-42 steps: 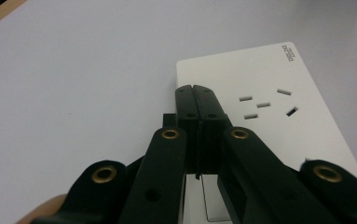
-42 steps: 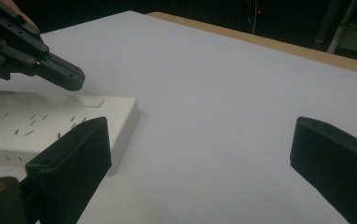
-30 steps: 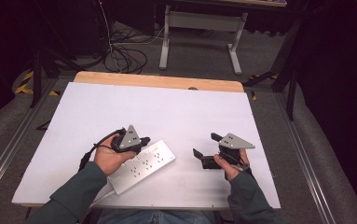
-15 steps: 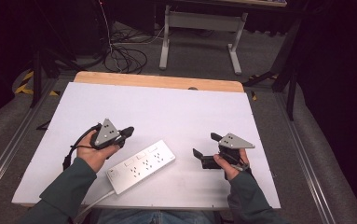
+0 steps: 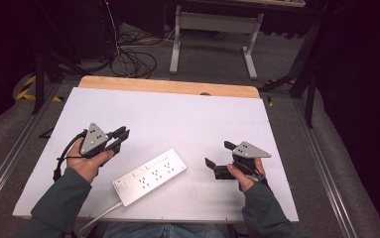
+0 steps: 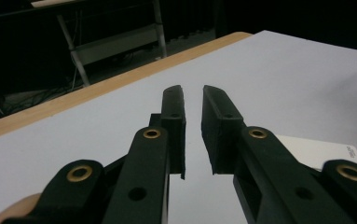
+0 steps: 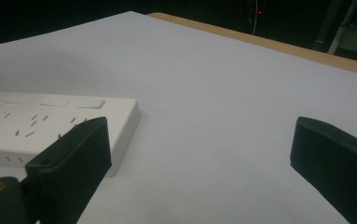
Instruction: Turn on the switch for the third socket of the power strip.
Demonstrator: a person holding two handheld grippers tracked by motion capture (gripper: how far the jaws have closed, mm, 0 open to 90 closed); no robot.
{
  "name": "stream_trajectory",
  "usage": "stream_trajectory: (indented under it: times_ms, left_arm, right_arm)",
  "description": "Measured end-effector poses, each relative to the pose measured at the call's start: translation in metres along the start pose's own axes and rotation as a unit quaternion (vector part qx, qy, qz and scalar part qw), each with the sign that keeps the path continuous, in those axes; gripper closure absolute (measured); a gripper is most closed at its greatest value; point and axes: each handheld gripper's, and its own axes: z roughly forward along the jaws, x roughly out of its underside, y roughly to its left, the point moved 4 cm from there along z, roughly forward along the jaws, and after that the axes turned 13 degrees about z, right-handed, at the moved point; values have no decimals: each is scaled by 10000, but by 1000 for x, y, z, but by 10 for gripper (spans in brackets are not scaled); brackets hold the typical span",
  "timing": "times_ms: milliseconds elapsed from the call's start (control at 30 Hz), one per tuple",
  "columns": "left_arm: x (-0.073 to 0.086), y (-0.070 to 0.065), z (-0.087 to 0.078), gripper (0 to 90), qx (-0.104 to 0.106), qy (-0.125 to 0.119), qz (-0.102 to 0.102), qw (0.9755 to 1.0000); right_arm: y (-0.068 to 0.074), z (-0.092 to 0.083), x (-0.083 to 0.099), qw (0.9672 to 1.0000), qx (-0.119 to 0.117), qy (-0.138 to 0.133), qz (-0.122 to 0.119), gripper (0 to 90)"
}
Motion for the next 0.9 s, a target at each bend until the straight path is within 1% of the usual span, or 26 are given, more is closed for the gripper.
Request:
stream_trajectory:
  times_ms: [100,200,367,467,567,667,767,900]
  left_arm:
    - [2,3,-4,759,-72,-30,-50,10000]
    - [4,5,-8,747,-90,-60,-104,9999]
    - [6,8,-15,723,-174,-70,-129,9997]
    - [8,10,-19,695,-224,-84,-152,9996]
    - [11,13,-24,652,-263,-74,-253,9993]
    - [13,17,-29,611,-357,-87,-310,9988]
    - [16,21,-32,584,-429,-75,-370,9984]
    - [18,23,-37,564,-473,-102,-412,9980]
  right_arm:
    - [0,0,0,10000,0,4,7,58]
    - [0,1,0,10000,-7,-8,-16,58]
    - [0,1,0,10000,-5,-8,-15,58]
    - [0,1,0,10000,1,-1,-3,58]
    - [0,1,0,10000,-8,-4,-14,58]
    - [0,1,0,10000,-6,-6,-12,58]
    - [0,1,0,10000,-7,-1,2,58]
    - [1,1,0,10000,-7,1,2,58]
